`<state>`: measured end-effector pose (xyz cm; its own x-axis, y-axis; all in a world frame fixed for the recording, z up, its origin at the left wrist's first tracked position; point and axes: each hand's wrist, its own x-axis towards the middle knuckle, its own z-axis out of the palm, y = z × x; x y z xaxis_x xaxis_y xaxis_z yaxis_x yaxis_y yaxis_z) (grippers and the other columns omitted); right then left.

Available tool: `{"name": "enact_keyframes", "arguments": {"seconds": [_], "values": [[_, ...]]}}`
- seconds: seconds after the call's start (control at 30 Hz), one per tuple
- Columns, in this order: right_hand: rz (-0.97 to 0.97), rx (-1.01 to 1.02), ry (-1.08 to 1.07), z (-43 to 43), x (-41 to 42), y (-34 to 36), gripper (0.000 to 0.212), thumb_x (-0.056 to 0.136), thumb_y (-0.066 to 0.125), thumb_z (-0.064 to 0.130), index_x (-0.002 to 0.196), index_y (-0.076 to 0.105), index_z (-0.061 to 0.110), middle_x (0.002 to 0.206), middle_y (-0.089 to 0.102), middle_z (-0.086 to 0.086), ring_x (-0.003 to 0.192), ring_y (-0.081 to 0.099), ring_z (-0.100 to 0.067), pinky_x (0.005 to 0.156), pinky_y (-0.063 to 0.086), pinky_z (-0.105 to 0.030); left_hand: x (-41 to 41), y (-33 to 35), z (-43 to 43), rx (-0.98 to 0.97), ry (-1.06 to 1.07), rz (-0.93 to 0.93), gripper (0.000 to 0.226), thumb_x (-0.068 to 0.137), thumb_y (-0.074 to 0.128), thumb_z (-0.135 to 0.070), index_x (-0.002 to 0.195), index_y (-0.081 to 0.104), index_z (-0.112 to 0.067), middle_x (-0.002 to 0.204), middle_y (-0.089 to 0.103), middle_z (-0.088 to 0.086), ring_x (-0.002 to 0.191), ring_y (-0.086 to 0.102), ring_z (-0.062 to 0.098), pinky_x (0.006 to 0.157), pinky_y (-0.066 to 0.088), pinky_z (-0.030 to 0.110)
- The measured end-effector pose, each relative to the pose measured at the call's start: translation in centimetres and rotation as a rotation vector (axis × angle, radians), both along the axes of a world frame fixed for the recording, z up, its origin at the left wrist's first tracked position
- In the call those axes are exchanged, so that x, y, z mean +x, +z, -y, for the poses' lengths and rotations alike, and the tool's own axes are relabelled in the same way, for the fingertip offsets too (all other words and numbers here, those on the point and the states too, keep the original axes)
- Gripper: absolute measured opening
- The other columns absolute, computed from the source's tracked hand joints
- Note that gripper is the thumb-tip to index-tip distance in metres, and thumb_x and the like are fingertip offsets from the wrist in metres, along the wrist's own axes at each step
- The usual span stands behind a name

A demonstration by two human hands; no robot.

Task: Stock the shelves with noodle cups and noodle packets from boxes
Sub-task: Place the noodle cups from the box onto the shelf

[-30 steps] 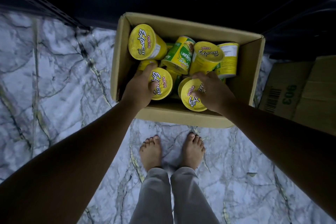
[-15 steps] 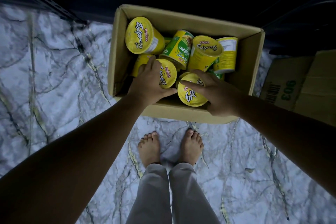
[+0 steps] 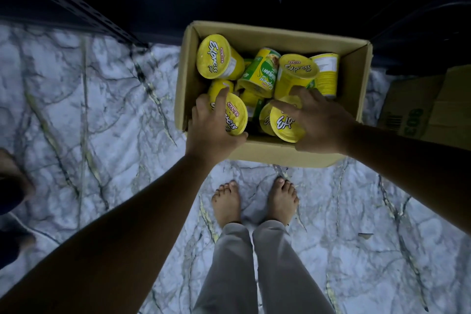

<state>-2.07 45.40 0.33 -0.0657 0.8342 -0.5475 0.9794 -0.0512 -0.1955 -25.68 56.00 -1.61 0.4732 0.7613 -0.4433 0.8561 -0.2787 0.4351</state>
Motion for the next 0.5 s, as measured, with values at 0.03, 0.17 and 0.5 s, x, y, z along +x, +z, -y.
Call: {"name": "enact_keyframes", "arguments": {"seconds": [0.03, 0.17, 0.5], "values": [[-0.055, 0.008, -0.085, 0.6, 0.0, 1.2, 0.121, 0.062, 0.085, 0.045, 0.161, 0.016, 0.039, 0.149, 0.027, -0.015, 0.131, 0.037, -0.039, 0.095, 0.052, -0.048, -0.3, 1.3, 0.4, -0.003, -0.003, 0.027, 0.116, 0.059, 0.085, -0.054, 0.157, 0.025, -0.034, 0.143, 0.034, 0.013, 0.127, 0.044, 0.038, 0.105, 0.046, 0.05], [-0.316, 0.108, -0.417, 3.2, -0.8, 7.6, 0.12, 0.058, 0.088, 0.04, 0.159, 0.023, 0.037, 0.149, 0.025, -0.014, 0.14, 0.033, -0.039, 0.112, 0.042, -0.05, -1.3, 7.4, 1.5, 0.012, -0.057, 0.12, 0.115, 0.059, 0.083, -0.053, 0.158, 0.028, -0.031, 0.143, 0.036, 0.014, 0.13, 0.044, 0.038, 0.106, 0.046, 0.053], [-0.5, 0.468, -0.816, 6.5, -6.3, 31.1, 0.112, 0.069, 0.092, 0.026, 0.16, 0.025, 0.031, 0.153, 0.026, 0.005, 0.138, 0.03, -0.008, 0.113, 0.034, -0.031, -2.0, 30.9, 2.9, 0.046, -0.081, 0.365, 0.111, 0.068, 0.085, -0.042, 0.159, 0.021, -0.034, 0.161, 0.018, -0.001, 0.15, 0.022, 0.023, 0.114, 0.041, 0.048]]}}
